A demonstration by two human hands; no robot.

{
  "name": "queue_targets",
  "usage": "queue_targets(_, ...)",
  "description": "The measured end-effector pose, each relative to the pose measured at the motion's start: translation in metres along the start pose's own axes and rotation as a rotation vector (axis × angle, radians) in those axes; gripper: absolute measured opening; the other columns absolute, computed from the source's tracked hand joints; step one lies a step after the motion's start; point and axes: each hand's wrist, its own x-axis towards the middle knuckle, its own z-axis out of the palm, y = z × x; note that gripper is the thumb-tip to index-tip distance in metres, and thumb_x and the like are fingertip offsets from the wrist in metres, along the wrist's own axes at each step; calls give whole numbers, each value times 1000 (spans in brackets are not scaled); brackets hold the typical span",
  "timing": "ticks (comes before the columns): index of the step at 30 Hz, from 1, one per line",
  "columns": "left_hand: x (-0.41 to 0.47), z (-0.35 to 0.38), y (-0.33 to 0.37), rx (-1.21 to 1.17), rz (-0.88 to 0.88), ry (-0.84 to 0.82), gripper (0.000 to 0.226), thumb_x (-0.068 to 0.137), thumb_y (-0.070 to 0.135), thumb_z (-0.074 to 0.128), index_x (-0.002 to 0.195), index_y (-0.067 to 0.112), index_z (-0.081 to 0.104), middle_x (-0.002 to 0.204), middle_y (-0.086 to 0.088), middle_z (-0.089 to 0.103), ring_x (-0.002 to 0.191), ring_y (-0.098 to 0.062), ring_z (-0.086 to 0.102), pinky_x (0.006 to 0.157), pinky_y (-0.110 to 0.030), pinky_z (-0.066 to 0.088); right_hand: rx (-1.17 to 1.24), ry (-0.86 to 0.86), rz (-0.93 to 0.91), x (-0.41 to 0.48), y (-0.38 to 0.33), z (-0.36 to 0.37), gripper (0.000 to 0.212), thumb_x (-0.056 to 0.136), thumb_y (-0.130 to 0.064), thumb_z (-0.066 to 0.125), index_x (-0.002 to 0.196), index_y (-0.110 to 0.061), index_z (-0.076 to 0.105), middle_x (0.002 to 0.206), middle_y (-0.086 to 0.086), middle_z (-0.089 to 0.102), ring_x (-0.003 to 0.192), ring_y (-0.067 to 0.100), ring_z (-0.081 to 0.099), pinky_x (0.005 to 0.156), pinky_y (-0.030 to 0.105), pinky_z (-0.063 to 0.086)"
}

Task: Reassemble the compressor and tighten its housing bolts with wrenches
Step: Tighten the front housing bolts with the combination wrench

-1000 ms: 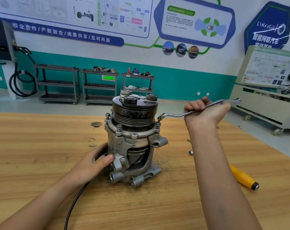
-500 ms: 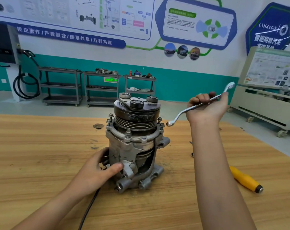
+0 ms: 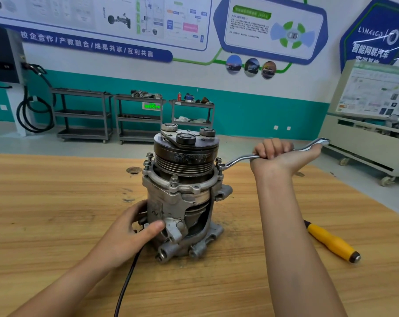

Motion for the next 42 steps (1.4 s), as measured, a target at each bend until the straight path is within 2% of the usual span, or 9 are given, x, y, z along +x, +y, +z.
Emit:
queue_targets(6, -1, 1, -4, 12, 7, 13, 79, 48, 73, 56, 118, 39, 40, 110, 32, 46, 101, 17, 43, 80, -5, 32, -78, 14, -111, -8, -2, -8, 64, 88, -70, 28, 51, -18, 24, 43, -4, 19, 37, 13, 17, 37, 18, 18)
queue_targets(12, -3, 7, -12, 6, -9, 21, 70, 66, 70, 57, 124, 40, 33, 125, 23, 44, 114, 6, 42, 94, -18, 31, -224, -123, -380, -45, 3, -27, 69, 94, -62, 11, 52, -14, 38, 45, 0, 35, 43, 17, 41, 52, 21, 43)
queue_targets(15, -4, 8, -11, 2, -1, 16, 66, 67, 68, 57, 123, 42, 35, 116, 32, 42, 106, 20, 39, 89, -11, 31, -357, -148, -500, -69, 13, -44, 58, 98, -46, 27, 51, -18, 48, 48, -1, 44, 52, 17, 53, 66, 31, 52)
queue_targets(20, -7, 10, -7, 14, -18, 33, 71, 62, 65, 54, 125, 40, 32, 110, 36, 38, 103, 19, 39, 83, -6, 30, -624, -171, -616, -91, 25, -56, 45, 87, -47, 44, 53, -24, 62, 55, -6, 59, 63, 9, 60, 67, 18, 49)
queue_targets(25, -7, 8, -8, 16, -25, 12, 73, 66, 65, 56, 130, 36, 36, 124, 22, 43, 113, 3, 40, 90, -18, 32, -1011, -607, -1002, -104, 46, -61, 14, 85, -24, 53, 76, -18, 61, 69, -5, 55, 68, -2, 51, 60, 6, 41)
queue_targets(30, -5, 10, -5, -42, -28, -48, 97, 62, 80, 54, 137, 20, 39, 136, 6, 45, 126, -9, 42, 105, -30, 35, -1314, -816, -1217, -95, 69, -53, 58, 95, -44, 43, 56, -6, 63, 53, 5, 51, 53, 19, 46, 55, 32, 38)
queue_targets(33, -6, 9, -3, -5, -37, -19, 86, 59, 78, 51, 131, 32, 40, 124, 21, 48, 113, 3, 47, 90, -12, 37, -1316, -887, -1328, -90, 77, -39, 61, 96, -36, 42, 46, -3, 48, 44, 7, 41, 45, 18, 37, 47, 36, 35)
queue_targets(36, -8, 7, -6, 13, -70, -3, 93, 56, 70, 49, 138, 27, 38, 132, 12, 46, 119, -4, 43, 95, -24, 35, -962, -806, -1016, -96, 65, -10, 62, 98, -44, 38, 47, -8, 43, 41, -3, 39, 36, 12, 33, 34, 28, 31)
queue_targets(42, -10, 9, -2, -1, -46, 5, 74, 59, 63, 50, 127, 41, 31, 124, 22, 39, 113, 4, 37, 91, -19, 31, -242, -207, -228, -37, -17, 38, 56, 95, -53, 34, 50, -21, 26, 41, -7, 16, 36, 11, 12, 36, 17, 14)
